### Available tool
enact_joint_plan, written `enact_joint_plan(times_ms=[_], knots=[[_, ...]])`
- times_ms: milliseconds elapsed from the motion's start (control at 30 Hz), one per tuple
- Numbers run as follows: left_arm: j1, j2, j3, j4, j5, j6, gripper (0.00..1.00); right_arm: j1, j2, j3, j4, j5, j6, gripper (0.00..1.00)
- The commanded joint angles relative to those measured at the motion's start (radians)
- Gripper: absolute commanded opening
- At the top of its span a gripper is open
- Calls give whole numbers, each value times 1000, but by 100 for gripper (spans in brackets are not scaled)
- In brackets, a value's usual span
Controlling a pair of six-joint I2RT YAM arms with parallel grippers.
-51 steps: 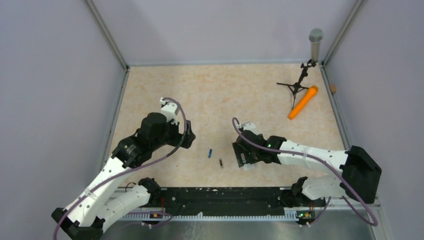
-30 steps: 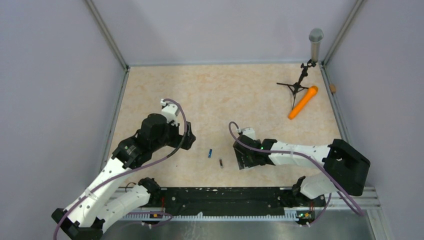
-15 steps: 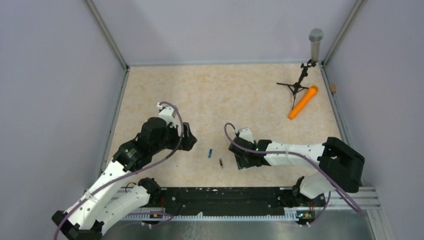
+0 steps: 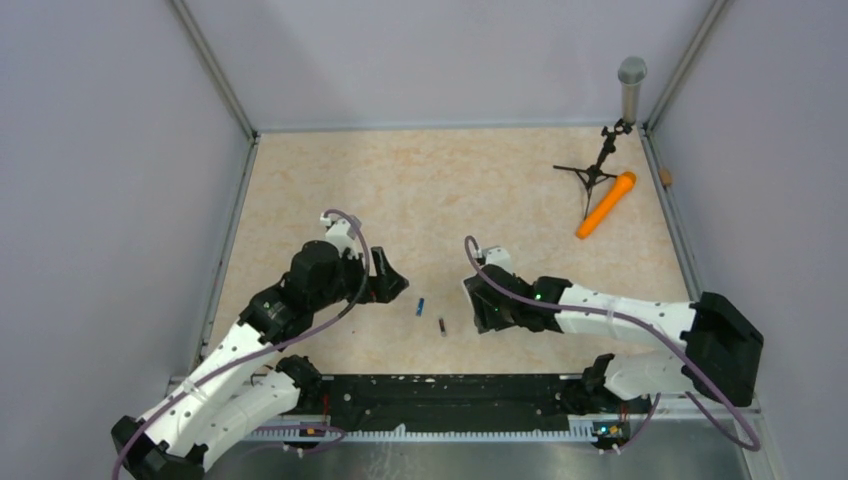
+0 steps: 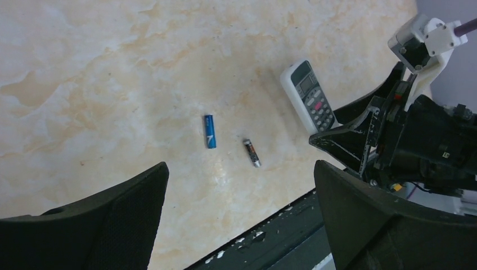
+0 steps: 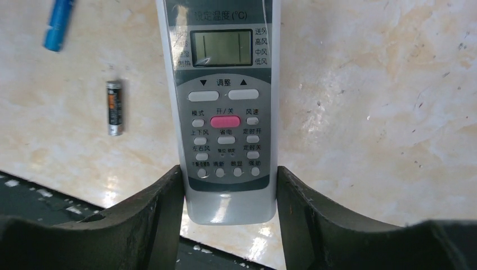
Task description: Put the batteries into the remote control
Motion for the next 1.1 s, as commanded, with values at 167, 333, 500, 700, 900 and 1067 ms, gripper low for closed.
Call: enact_joint_plan(times_ms=[167,333,500,700,900,1067], knots=[[75,-5,-85,337,304,-88,99,-127,-220,-23,122,-274,-133,0],[170,37,-127,493,526,-186,99,-189,-288,-21,159,-485,-199,0],[230,74,-188,688,714,-304,99,-211,-319,-10,193,-630,-231,0],[233,91,-210,794,826,-343,99,-250,-321,-11,307,-843,-199,0],[233,73,-231,882,872,-382,99,-258,-299,-24,470,-999,-123,0],[233,67,-241,941,911,-415,99,-257,-273,-46,620,-1091,-48,0]])
